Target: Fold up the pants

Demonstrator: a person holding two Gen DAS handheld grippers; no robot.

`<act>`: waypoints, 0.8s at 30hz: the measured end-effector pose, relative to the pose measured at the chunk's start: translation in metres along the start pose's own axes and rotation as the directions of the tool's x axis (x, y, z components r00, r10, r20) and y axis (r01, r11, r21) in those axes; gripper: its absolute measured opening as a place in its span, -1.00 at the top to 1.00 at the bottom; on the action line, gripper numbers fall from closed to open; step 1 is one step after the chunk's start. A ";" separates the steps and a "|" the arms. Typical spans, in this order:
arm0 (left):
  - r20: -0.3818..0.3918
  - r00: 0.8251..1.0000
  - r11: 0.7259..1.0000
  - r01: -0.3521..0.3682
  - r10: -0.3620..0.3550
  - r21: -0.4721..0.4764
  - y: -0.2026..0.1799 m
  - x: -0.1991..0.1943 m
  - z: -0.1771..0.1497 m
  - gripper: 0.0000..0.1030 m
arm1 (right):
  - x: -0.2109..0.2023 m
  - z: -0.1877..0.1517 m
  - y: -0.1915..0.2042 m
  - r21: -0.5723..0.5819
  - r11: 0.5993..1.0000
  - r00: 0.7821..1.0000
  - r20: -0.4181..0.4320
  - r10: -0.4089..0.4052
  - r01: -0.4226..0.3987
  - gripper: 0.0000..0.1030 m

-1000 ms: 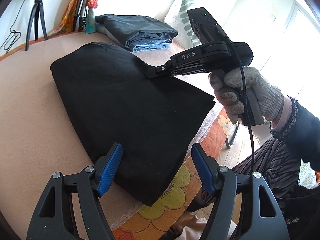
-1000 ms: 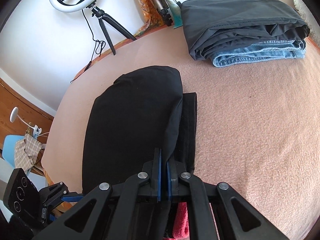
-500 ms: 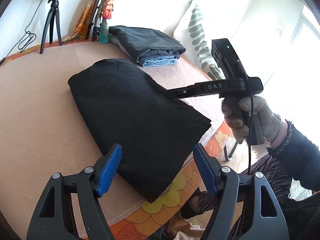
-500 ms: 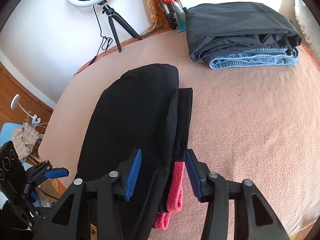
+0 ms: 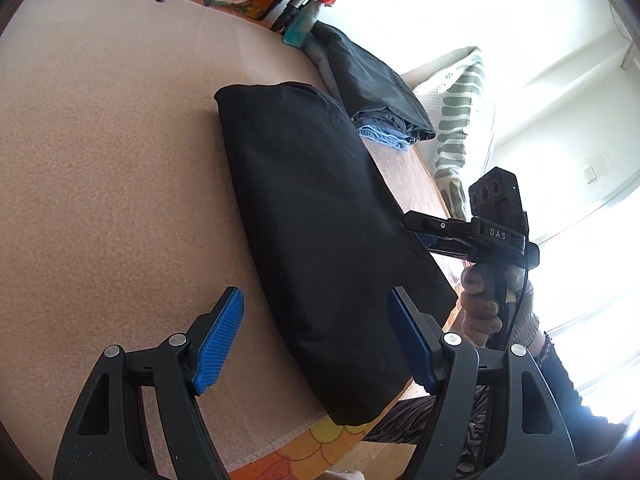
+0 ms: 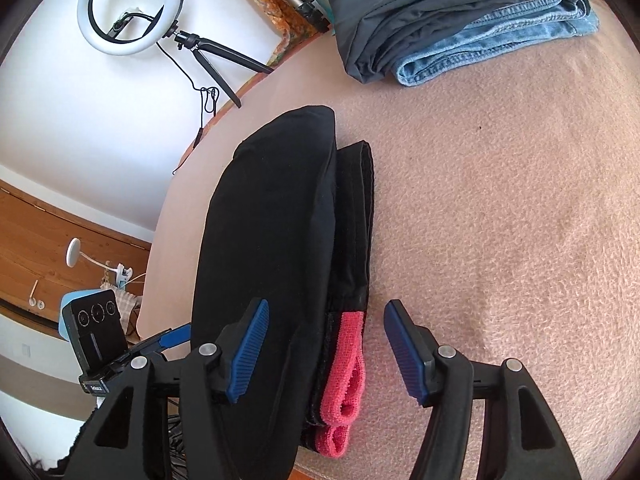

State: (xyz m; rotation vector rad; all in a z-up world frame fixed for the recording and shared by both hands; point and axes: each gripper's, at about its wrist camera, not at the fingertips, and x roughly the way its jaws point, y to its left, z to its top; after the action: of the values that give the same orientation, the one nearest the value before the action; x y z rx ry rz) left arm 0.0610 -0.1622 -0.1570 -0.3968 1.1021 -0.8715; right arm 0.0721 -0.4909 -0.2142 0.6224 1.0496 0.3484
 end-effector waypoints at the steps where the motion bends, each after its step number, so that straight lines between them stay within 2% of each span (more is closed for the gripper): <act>1: -0.004 1.000 1.000 0.004 -0.004 -0.007 0.001 0.001 0.001 -0.43 | 0.000 0.000 0.001 -0.004 1.000 1.000 -0.003 0.001 -0.001 -0.24; 11: -0.022 0.997 0.996 0.070 -0.072 -0.060 0.008 0.012 0.005 -0.43 | -0.001 -0.014 -0.005 0.033 0.993 0.990 -0.079 0.114 -0.112 -0.23; 17: -0.023 0.995 0.994 0.093 -0.095 -0.053 0.002 0.024 0.012 -0.43 | 0.001 -0.019 -0.014 0.092 0.976 0.979 -0.044 0.200 -0.195 -0.23; 18: -0.024 0.995 0.995 0.092 -0.093 -0.046 0.000 0.026 0.012 -0.43 | 0.002 -0.019 -0.015 0.100 0.973 0.976 -0.036 0.215 -0.210 -0.20; 22: -0.021 0.996 0.995 0.089 -0.090 -0.040 -0.006 0.032 0.014 -0.43 | 0.008 -0.021 -0.016 0.119 0.970 0.977 -0.002 0.214 -0.213 0.22; 24: -0.019 0.996 0.996 0.083 -0.084 -0.039 -0.008 0.034 0.015 -0.43 | 0.009 -0.022 -0.011 0.104 0.975 0.981 0.008 0.195 -0.195 0.29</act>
State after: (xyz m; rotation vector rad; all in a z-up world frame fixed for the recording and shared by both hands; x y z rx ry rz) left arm 0.0772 -0.1956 -0.1662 -0.4697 1.1289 -0.9310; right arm 0.0568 -0.4877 -0.2351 0.8229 1.0157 0.4674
